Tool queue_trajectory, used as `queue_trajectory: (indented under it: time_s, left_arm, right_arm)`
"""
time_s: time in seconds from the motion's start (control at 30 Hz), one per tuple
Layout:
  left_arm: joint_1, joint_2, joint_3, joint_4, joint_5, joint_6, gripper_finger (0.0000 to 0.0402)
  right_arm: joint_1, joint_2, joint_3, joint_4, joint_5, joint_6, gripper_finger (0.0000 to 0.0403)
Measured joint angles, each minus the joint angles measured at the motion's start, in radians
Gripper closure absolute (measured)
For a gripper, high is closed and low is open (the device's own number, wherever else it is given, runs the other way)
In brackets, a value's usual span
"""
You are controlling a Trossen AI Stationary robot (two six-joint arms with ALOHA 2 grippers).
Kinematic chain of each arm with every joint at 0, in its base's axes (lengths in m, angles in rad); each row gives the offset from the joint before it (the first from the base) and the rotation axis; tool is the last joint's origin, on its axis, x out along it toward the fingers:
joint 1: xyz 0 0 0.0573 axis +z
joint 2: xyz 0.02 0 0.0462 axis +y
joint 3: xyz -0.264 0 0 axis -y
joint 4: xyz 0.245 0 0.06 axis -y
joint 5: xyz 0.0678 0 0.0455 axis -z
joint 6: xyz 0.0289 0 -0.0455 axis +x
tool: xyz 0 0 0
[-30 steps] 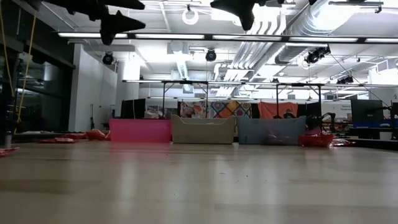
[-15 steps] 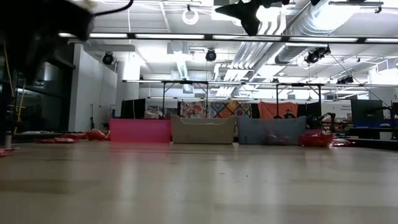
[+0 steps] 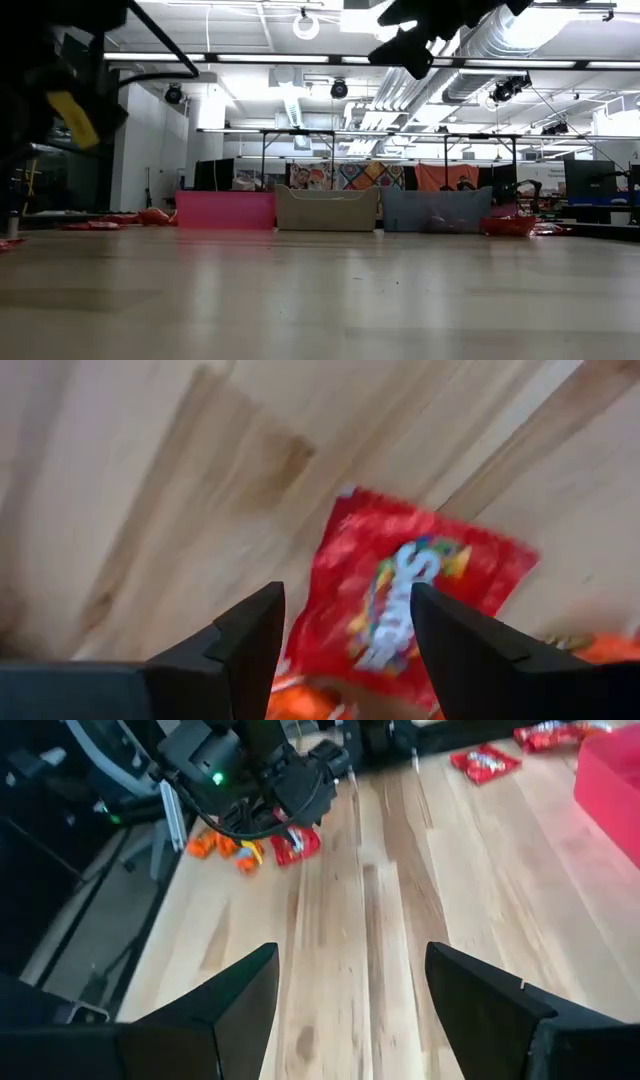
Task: Sort candy
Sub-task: Put the red candy into the black bin
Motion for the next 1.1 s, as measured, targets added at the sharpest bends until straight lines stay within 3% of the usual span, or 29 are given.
queue_trajectory:
  time_s: [0.27,0.37,0.5,0.6,0.87,1.1]
  left_arm:
    - [0.013,0.058,0.006,0.126,0.006,0.015,0.0209]
    - [0.021,0.069,0.006,0.133,0.001,0.076,0.0262]
    - [0.042,0.059,0.005,0.166,-0.052,0.155,0.0374]
    - [0.053,0.031,0.002,0.181,-0.12,0.198,0.0389]
    - [0.116,-0.231,-0.003,0.149,-0.363,0.436,0.0401]
    - [0.214,-0.536,-0.002,0.379,-0.495,0.802,0.0401]
  right_arm:
    - [0.0,0.0,0.0,-0.083,0.0,-0.043,0.0155]
    - [0.0,0.0,0.0,-0.082,0.003,-0.022,0.0155]
    - [0.0,0.0,0.0,-0.07,0.037,0.005,0.0155]
    - [0.0,0.0,0.0,-0.051,0.055,0.032,0.0155]
    - [0.006,0.0,0.0,0.111,0.061,0.134,0.0155]
    - [0.037,0.0,0.0,0.351,0.061,0.167,0.0155]
